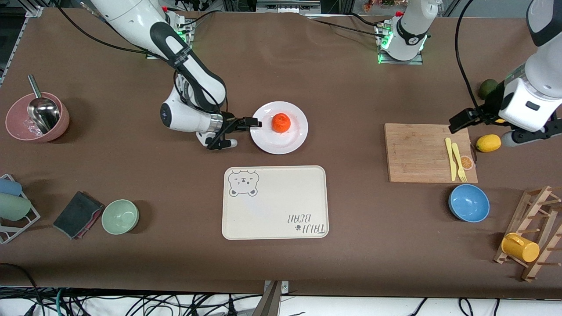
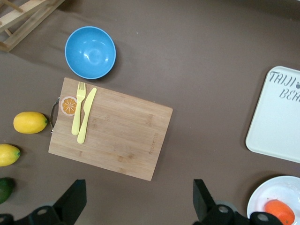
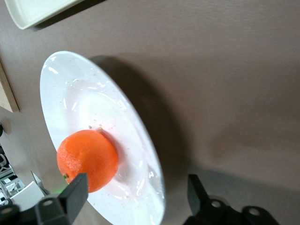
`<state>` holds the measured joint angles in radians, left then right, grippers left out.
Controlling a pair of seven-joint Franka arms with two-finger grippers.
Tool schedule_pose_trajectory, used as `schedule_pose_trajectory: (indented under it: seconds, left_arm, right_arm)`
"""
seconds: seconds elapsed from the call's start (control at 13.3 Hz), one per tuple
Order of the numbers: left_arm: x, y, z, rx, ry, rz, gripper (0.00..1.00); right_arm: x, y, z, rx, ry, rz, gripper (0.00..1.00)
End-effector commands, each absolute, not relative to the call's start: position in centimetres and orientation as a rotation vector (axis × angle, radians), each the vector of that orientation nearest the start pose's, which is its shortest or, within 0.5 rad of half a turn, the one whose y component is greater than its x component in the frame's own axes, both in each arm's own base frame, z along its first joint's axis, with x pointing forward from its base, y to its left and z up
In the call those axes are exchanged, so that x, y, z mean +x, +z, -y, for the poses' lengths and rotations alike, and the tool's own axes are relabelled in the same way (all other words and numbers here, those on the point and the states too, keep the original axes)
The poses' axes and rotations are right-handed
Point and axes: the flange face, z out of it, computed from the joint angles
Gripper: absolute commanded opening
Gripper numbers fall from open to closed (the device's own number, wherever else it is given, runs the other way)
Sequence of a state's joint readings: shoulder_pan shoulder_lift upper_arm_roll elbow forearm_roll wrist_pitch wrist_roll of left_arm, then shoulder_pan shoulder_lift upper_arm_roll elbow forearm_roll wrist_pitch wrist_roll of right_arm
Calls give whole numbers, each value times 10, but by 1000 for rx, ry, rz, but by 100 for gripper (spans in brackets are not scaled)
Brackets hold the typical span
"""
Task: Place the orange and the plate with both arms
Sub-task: 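Move the right gripper to the plate rim and grip it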
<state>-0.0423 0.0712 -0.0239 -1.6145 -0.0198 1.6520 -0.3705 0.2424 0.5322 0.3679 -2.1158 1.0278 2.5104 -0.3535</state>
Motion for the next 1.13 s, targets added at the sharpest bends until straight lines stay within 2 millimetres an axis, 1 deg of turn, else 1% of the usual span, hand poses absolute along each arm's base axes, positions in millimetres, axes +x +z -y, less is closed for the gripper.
schedule_pose_trajectory:
  seconds: [0.0, 0.08, 0.15, 0.23, 0.38, 0.45, 0.6, 0.68, 0.83, 0.98, 1.05]
  left_arm:
    - [568, 573, 32, -3137, 27, 507, 100]
    - [572, 572, 21, -3135, 30, 539, 100]
    - [574, 572, 16, -3136, 31, 552, 100]
    - [576, 574, 21, -3140, 24, 538, 100]
    - [582, 577, 23, -3140, 14, 535, 100]
    - [581, 575, 23, -3140, 21, 530, 100]
    - [582, 577, 23, -3141, 16, 530, 100]
    - [582, 576, 23, -3137, 18, 533, 100]
    - [582, 575, 21, -3136, 20, 538, 100]
    - [582, 574, 21, -3134, 23, 545, 100]
    - [582, 575, 21, -3135, 20, 543, 100]
  right_arm:
    - [464, 158, -330, -2426, 254, 94, 27]
    - [463, 157, -332, -2431, 221, 151, 23]
    - [462, 154, -332, -2436, 200, 182, 17]
    - [462, 152, -333, -2440, 190, 206, 0]
    - [465, 151, -335, -2431, 171, 251, 0]
    - [468, 151, -333, -2430, 166, 248, 0]
    - [479, 158, -331, -2421, 142, 214, 0]
    - [492, 164, -325, -2414, 116, 192, 0]
    - [523, 183, -307, -2385, 64, 128, 0]
    - [565, 209, -287, -2294, 101, 12, 0]
    - [584, 218, -276, -2251, 125, -37, 0]
